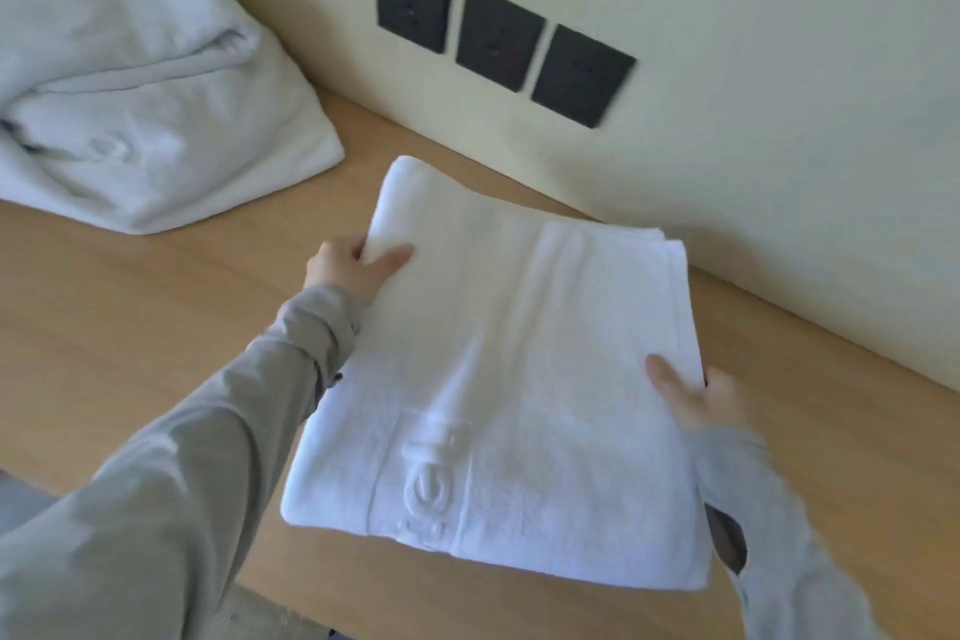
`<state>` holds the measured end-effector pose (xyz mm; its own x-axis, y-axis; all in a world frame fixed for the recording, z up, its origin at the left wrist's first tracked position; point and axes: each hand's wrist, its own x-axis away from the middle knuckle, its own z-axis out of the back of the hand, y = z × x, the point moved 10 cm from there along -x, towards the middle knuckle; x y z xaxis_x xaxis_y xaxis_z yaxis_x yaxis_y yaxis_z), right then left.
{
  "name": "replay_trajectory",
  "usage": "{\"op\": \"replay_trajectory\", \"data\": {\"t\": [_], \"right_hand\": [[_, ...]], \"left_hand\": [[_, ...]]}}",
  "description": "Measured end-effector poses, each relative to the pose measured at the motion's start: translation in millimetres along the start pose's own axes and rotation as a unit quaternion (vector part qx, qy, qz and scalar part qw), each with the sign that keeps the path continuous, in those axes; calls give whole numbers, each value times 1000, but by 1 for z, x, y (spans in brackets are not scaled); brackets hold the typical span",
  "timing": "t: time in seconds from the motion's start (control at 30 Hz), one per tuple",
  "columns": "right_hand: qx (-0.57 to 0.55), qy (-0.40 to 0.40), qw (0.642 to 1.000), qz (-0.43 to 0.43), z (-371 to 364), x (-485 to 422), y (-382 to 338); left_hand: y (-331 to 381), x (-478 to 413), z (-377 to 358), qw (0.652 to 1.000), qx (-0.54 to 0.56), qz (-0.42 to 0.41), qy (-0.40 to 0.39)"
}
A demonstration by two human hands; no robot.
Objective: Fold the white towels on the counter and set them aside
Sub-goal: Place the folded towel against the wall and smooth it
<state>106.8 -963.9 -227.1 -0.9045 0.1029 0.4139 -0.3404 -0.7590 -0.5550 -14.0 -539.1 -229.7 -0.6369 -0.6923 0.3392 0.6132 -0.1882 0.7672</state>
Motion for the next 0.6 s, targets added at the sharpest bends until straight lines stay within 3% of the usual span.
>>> {"op": "replay_trajectory", "data": {"t": [0.07,0.13,0.23,0.33,0.43,0.6], "right_hand": [[19,-1,999,-43,-4,-2,31],[108,14,993,-40,-7,-1,45],[183,58,973,131,-24,19,14],[271,-12,902,336,-82,58,-16],[338,-50,862,373,-113,72,0],[310,-31,866,390,-109,73,5]], "left_hand": [[5,-9,-30,999,-44,-9,-19],[5,-5,-49,993,-114,-31,-11],[19,32,-76,956,-254,-148,17],[14,89,-119,893,-368,-255,-41],[-21,114,-130,872,-412,-255,-78],[-29,113,-129,863,-428,-262,-60]]}}
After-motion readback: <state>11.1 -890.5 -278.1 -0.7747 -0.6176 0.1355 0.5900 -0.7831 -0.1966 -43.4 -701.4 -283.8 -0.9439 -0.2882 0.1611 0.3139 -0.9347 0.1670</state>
